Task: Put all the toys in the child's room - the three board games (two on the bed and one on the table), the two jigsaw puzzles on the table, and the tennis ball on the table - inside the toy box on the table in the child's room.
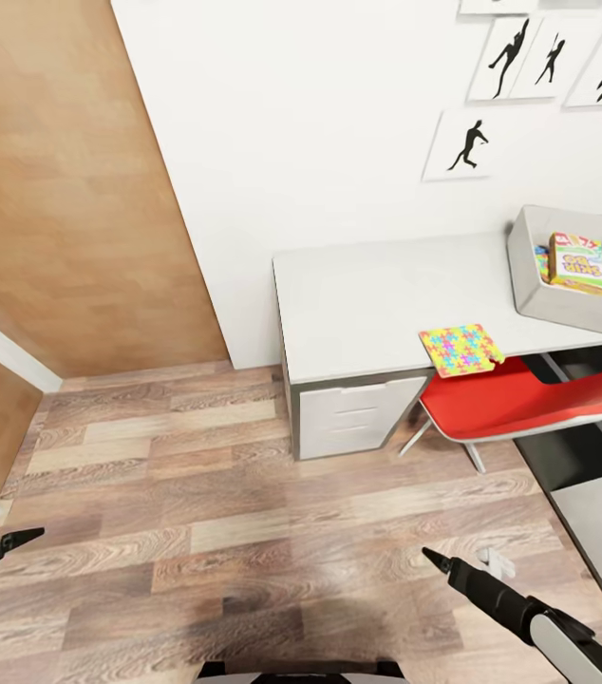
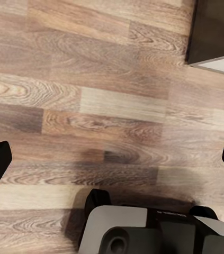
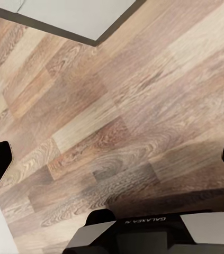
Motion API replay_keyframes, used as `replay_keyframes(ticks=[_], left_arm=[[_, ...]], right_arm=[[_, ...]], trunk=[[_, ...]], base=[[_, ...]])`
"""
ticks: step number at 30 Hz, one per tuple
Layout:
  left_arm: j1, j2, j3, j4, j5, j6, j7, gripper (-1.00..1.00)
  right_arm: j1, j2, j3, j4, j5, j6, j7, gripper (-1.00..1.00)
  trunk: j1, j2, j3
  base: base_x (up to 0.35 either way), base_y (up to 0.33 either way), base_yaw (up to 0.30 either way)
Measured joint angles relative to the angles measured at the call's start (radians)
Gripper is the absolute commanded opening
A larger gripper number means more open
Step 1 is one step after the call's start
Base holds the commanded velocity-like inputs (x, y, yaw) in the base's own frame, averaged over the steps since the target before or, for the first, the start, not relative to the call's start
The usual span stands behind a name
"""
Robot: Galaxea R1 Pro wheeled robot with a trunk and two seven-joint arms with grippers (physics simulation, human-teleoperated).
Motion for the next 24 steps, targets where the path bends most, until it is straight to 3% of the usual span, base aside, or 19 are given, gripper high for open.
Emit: replay_keyframes(ticks=[14,24], left_arm=[[-0.001,-0.012,-0.060,-0.001,0.001,-0.001,0.069,1.00],[-0.001,-0.013,-0.070,-0.001,0.003,-0.001,0.098,1.00]], right_arm=[[0.000,-0.010,-0.015,0.047,0.001,0.002,0.100,1.00],[0.000,-0.020,-0.014,0.050,-0.001,0.002,0.154,1.00]], trunk=[[0.000,0.000,0.023],[0.000,0.000,0.039]], base=[[0.000,0.000,0.000],[0.000,0.000,0.000]])
